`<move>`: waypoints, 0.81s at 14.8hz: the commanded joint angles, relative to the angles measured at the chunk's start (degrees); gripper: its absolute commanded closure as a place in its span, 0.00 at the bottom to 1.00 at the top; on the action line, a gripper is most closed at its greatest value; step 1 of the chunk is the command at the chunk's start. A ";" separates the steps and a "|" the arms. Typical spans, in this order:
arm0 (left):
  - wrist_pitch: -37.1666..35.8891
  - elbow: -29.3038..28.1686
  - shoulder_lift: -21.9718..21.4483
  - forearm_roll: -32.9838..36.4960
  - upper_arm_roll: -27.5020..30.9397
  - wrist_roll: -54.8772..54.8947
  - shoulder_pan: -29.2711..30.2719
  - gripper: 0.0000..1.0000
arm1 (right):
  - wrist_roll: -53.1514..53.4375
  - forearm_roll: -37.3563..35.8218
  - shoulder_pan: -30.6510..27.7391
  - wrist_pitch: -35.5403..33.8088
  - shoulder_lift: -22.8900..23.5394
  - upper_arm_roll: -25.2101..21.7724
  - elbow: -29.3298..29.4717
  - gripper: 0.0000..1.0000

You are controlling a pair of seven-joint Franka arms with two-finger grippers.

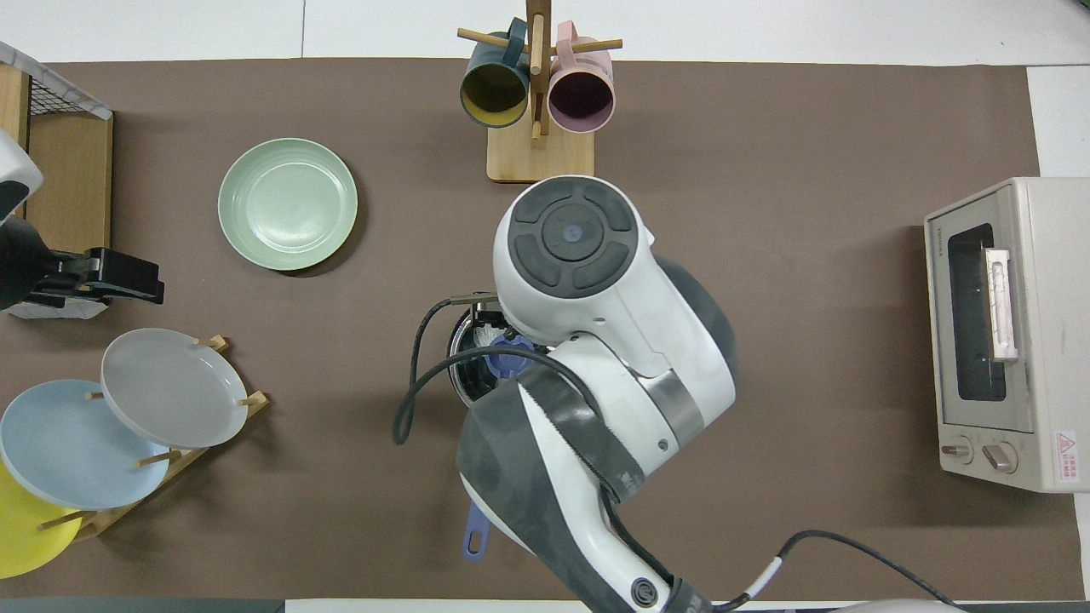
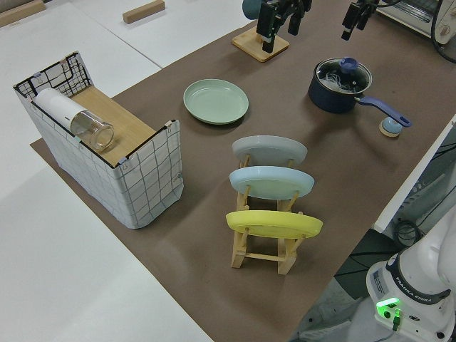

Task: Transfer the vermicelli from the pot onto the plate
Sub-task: 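Reach the right gripper over the pot and grasp the glass lid knob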

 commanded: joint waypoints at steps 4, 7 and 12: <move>0.42 -0.72 -0.81 1.15 -0.27 0.27 0.66 0.00 | 1.92 -0.22 0.39 4.47 0.24 -0.02 -3.44 0.00; 0.69 -0.72 -0.72 1.15 -0.27 0.10 0.66 0.00 | 1.57 -0.22 0.48 9.22 -1.78 0.07 -9.77 0.00; 1.39 -0.72 -0.72 1.15 -0.27 0.10 0.57 0.00 | 1.22 -0.22 0.66 13.01 -3.80 0.15 -15.31 0.00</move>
